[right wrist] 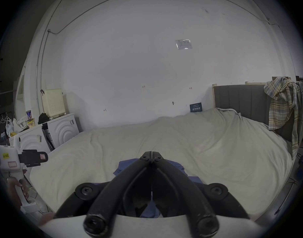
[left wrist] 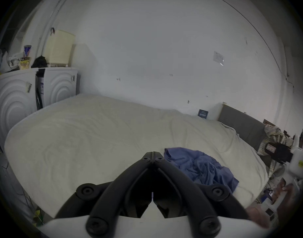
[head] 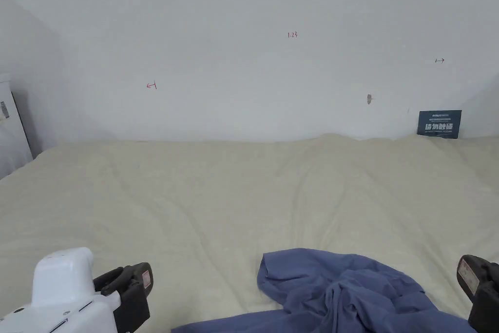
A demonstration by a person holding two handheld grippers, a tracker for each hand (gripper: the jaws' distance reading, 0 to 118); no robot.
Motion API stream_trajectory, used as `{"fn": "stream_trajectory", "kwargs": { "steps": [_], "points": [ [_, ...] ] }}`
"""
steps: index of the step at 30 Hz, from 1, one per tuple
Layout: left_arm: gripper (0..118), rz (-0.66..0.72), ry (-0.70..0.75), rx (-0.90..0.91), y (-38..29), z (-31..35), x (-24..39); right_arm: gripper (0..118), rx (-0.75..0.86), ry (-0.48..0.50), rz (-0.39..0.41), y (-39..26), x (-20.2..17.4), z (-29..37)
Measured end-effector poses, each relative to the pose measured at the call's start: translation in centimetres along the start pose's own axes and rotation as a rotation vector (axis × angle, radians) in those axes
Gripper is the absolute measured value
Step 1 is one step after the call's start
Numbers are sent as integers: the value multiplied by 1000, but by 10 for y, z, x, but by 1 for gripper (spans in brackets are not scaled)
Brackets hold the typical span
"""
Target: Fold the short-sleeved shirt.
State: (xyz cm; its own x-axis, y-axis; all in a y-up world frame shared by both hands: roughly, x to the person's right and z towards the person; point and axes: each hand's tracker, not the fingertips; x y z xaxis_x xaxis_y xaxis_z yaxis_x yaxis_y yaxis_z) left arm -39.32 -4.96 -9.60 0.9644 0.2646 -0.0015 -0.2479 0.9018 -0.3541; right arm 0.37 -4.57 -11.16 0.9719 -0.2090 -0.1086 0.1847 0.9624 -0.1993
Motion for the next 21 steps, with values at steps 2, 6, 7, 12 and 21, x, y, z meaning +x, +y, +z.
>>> {"fn": "stream_trajectory", "kwargs": {
  "steps": [2,6,7,12,21],
  "points": [
    [0,-21,32,-43,13,-12,1,0,-1,8,11,-1,-3,2],
    [0,113,-24,-530,47,-85,-18,0,-5,22,36,0,-6,2],
    [0,194,-76,-610,49,-107,-28,0,-12,31,38,0,-6,2],
    [0,-4,132,-781,22,-187,-35,0,-51,57,27,-9,-7,-4],
    [113,137,116,-719,-14,-225,-54,0,-140,45,18,-25,-2,-25]
  ]
}}
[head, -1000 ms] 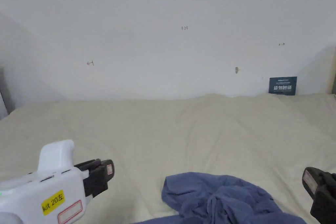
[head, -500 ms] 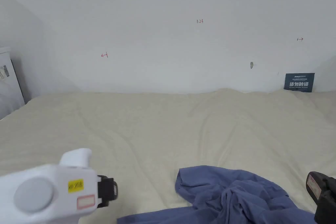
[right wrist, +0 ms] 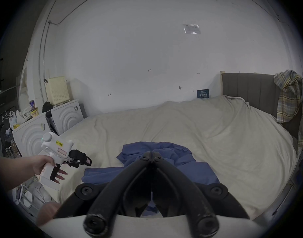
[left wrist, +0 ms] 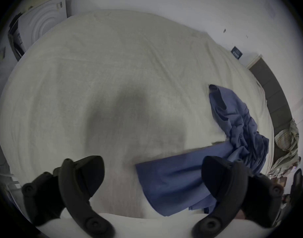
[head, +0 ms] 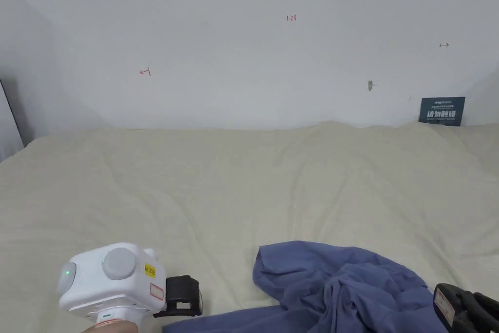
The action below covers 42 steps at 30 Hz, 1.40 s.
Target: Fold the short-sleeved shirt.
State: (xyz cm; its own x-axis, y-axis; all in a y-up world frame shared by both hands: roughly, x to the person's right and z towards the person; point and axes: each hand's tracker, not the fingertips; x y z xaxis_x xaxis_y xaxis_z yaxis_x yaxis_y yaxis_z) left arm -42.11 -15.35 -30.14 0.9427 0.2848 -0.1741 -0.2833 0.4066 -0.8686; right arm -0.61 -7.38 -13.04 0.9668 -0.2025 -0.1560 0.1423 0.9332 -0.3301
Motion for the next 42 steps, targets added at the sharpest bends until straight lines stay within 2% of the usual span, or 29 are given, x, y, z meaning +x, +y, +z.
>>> {"fn": "stream_trajectory", "kwargs": {
  "steps": [5,6,9,10,12,13,14,16,17,20,22,23,26,28,30,31,32,33,34,35,36,38,40,42],
  "points": [
    [113,-49,26,-142,-17,-14,3,0,-24,-3,-33,-1,3,-13],
    [113,-111,59,-105,-21,-14,8,0,-28,-2,-39,-2,2,-15],
    [112,-138,51,-60,-26,-17,14,0,-37,-1,-44,-5,-1,-20],
    [100,-153,31,-25,-30,-14,16,0,-42,2,-45,-6,-4,-22],
    [60,-165,-19,35,-41,-2,20,0,-50,10,-44,-8,-6,-24],
    [9,-176,-40,68,-45,2,19,0,-52,13,-41,-10,-8,-25],
    [1,-171,-101,76,-47,4,17,0,-54,14,-36,-11,-9,-27],
    [1,-120,-228,75,-51,6,8,0,-60,13,-22,-12,-11,-31],
    [1,-106,-247,75,-52,5,6,0,-62,13,-21,-12,-11,-33],
    [1,-92,-154,255,-64,6,4,0,-55,22,-36,-3,-10,-42],
    [1,-55,-201,334,-69,11,-1,0,-49,68,-35,19,-7,-56],
    [1,-33,-229,347,-75,16,1,0,-62,113,-35,34,-5,-67],
    [1,16,-219,346,-80,21,2,0,-87,102,-31,85,-3,-117],
    [1,18,-211,337,-80,21,3,0,-179,122,-79,113,0,-165],
    [1,-12,-192,335,-82,20,6,0,-354,123,-80,133,-1,-222],
    [1,-40,-174,335,-83,20,8,0,-453,93,-76,138,-3,-255],
    [1,-73,-149,334,-83,20,10,1,-598,80,-48,139,-4,-291],
    [1,-86,-141,332,-84,19,11,21,-686,85,-62,134,-2,-317],
    [1,-91,-143,330,-84,18,11,70,-793,98,-104,125,1,-345],
    [1,-93,-148,323,-84,19,11,97,-902,94,-149,113,5,-367],
    [1,-91,-154,316,-83,19,10,102,-941,54,-190,102,7,-382],
    [1,-64,-176,298,-82,17,7,102,-953,-42,-258,80,18,-409],
    [0,-51,-189,296,-80,16,3,102,-966,-150,-249,64,26,-427],
    [1,-54,-184,291,-78,15,3,102,-950,-227,-178,50,36,-443]
  ]
}}
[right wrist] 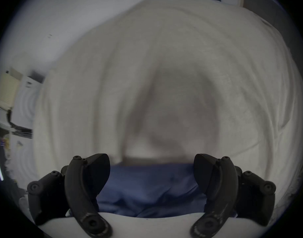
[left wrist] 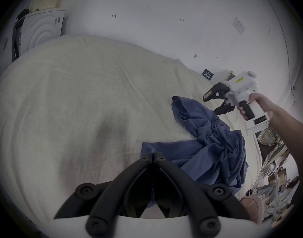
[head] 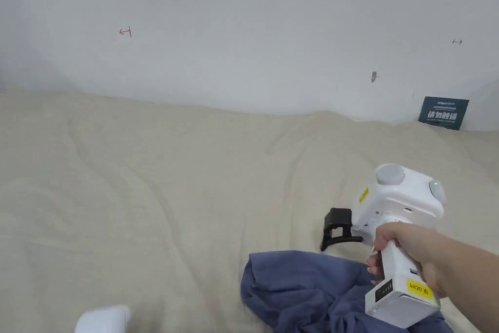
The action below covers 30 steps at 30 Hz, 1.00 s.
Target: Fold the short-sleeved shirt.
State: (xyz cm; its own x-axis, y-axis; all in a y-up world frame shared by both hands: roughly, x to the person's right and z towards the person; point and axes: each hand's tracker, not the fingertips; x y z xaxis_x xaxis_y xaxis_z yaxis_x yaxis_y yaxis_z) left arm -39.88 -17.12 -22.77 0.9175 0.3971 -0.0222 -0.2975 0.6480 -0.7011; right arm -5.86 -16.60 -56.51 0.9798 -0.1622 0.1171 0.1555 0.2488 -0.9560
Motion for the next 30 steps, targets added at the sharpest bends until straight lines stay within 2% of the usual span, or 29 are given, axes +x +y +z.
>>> {"fn": "stream_trajectory", "kwargs": {
  "steps": [2,3,4,5,6,7,8,10,16,20,22,27,30],
  "points": [
    [1,-22,4,-10,2,-2,0,98,-36,-42,52,-1,3,-16],
    [1,-35,8,-14,2,-3,1,92,-39,-16,102,-4,2,-13],
    [1,-51,14,-18,2,-4,2,59,33,-32,143,-7,1,-8],
    [1,-64,19,-19,1,-5,3,15,67,-61,203,-8,0,-4],
    [1,-71,23,-18,1,-6,4,0,83,-96,251,-6,2,1],
    [1,-74,26,-18,0,-6,5,0,90,-26,264,-2,8,2],
    [1,-76,27,-18,0,-6,5,0,63,22,191,-4,8,11],
    [1,-72,21,-19,0,-6,7,0,60,81,161,-2,16,18],
    [1,-62,13,-4,1,6,18,0,152,129,173,-28,34,77],
    [1,-76,20,30,8,23,27,0,198,193,231,-51,39,118],
    [1,-81,14,45,15,33,32,0,264,204,233,-62,46,143],
    [1,-148,-101,116,49,71,47,0,370,317,210,-88,80,218],
    [1,-187,-101,166,90,102,60,0,463,283,237,-97,97,272]
  ]
}}
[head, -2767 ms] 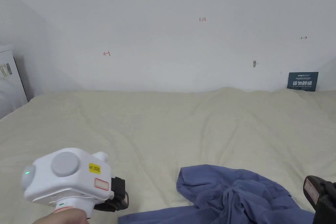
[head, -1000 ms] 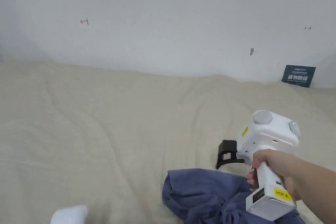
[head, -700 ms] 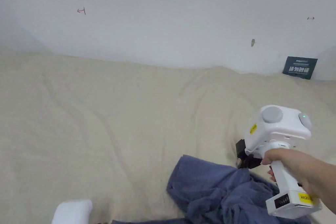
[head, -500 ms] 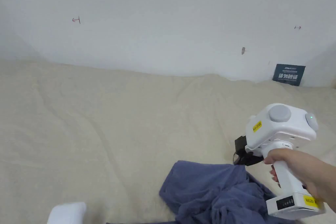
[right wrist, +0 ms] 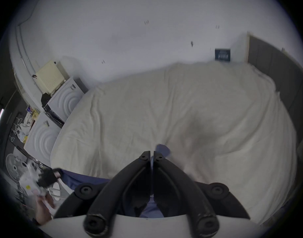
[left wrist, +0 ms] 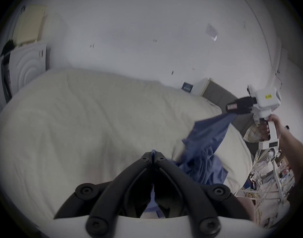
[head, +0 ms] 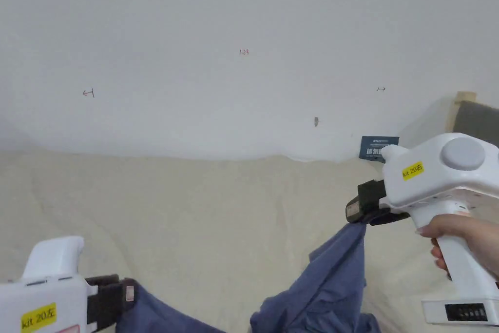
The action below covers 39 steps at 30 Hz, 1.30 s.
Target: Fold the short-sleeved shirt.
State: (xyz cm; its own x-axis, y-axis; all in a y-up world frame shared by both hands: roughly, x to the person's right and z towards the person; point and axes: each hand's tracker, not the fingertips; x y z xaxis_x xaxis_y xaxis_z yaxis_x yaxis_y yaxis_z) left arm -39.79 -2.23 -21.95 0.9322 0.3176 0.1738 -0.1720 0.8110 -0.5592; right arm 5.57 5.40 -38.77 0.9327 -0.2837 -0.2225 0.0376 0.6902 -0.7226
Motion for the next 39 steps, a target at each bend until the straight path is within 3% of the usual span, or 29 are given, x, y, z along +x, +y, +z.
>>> {"fn": "stream_trajectory", "kwargs": {
  "steps": [5,9,12,15,19,22,25,31,35,39],
  "points": [
    [1,-112,102,109,92,32,14,0,148,-3,-35,33,-6,86],
    [1,-101,101,125,154,40,20,0,250,-29,12,67,-22,135],
    [1,-59,116,126,197,37,21,0,316,-58,60,94,-32,156],
    [1,-72,193,181,239,38,23,0,377,-47,27,126,-41,167],
    [1,-23,233,280,295,46,24,0,477,-136,92,175,-64,177],
    [1,-35,271,370,327,52,27,0,541,-153,84,209,-80,185],
    [1,-107,300,422,341,58,44,0,609,-181,97,238,-96,192],
    [1,-110,291,539,367,51,34,0,706,-230,144,270,-120,200],
    [1,-126,280,555,366,35,20,0,717,-240,173,265,-118,185],
    [1,-111,271,479,334,2,3,0,676,-218,134,235,-99,145]
  ]
}}
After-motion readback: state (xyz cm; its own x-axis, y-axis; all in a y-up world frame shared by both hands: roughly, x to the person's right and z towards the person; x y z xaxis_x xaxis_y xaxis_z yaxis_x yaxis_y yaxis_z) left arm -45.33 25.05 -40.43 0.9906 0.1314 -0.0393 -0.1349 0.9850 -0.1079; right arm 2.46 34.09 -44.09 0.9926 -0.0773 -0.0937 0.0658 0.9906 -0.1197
